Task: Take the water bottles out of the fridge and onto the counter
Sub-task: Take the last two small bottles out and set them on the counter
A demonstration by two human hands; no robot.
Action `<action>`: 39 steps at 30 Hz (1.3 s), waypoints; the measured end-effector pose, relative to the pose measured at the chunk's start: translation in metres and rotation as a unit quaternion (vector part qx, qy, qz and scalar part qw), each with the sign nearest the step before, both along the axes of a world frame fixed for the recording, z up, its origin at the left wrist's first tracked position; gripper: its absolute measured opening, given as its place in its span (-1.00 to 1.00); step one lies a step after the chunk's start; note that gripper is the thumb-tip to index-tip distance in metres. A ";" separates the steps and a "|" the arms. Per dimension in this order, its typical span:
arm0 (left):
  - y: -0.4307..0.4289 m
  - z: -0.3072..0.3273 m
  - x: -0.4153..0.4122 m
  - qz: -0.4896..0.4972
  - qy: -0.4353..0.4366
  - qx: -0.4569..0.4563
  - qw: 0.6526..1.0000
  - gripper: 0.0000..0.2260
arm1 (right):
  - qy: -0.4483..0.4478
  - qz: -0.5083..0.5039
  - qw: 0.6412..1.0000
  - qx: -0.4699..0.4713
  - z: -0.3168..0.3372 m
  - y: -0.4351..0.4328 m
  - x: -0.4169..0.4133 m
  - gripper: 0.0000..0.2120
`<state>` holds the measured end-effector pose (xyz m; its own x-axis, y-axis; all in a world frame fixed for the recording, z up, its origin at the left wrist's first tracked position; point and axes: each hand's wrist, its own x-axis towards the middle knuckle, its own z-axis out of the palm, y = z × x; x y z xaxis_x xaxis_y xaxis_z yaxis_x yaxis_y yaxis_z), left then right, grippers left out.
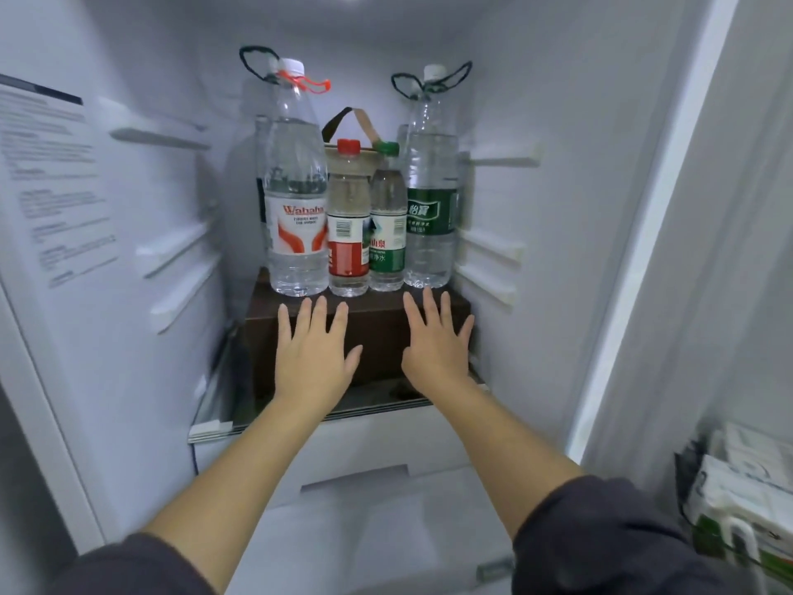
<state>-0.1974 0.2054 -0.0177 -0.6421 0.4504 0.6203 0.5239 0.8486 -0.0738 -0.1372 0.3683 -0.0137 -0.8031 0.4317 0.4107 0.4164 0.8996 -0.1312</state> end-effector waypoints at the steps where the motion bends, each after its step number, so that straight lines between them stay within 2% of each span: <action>1: 0.003 0.009 -0.001 -0.009 0.003 0.020 1.000 -0.43 | -0.005 0.001 1.000 0.002 0.000 0.002 -0.001 -0.12; 6: 0.036 0.093 -0.017 -0.120 0.000 0.157 0.980 -0.40 | -0.032 0.009 0.999 -0.012 0.003 0.007 -0.001 -0.07; 10: 0.065 0.160 -0.040 -0.105 -0.033 0.209 0.972 -0.33 | -0.046 0.023 0.998 -0.026 0.005 0.009 -0.001 -0.05; 13: 0.077 0.189 -0.055 -0.101 -0.062 0.227 0.967 -0.43 | -0.058 0.026 0.997 -0.033 0.007 0.011 -0.001 -0.04; 16: 0.082 0.200 -0.063 -0.084 -0.073 0.240 0.964 -0.57 | -0.059 0.028 0.997 -0.037 0.007 0.011 -0.001 -0.03; 21: 0.076 0.204 -0.058 -0.095 -0.020 0.285 0.954 -0.77 | -0.063 0.032 0.997 -0.043 0.009 0.010 0.002 -0.03; 27: 0.033 0.215 -0.042 -0.139 0.024 0.333 0.932 -0.74 | -0.075 0.031 0.995 -0.050 0.016 0.006 0.008 -0.04; 32: 0.010 0.222 -0.030 -0.143 0.020 0.298 0.944 -0.75 | -0.090 0.036 0.994 -0.058 0.022 0.004 0.012 -0.06; 39: -0.005 0.208 -0.042 -0.156 -0.006 0.308 0.939 -0.74 | -0.098 0.030 0.992 -0.069 0.024 0.001 0.012 -0.07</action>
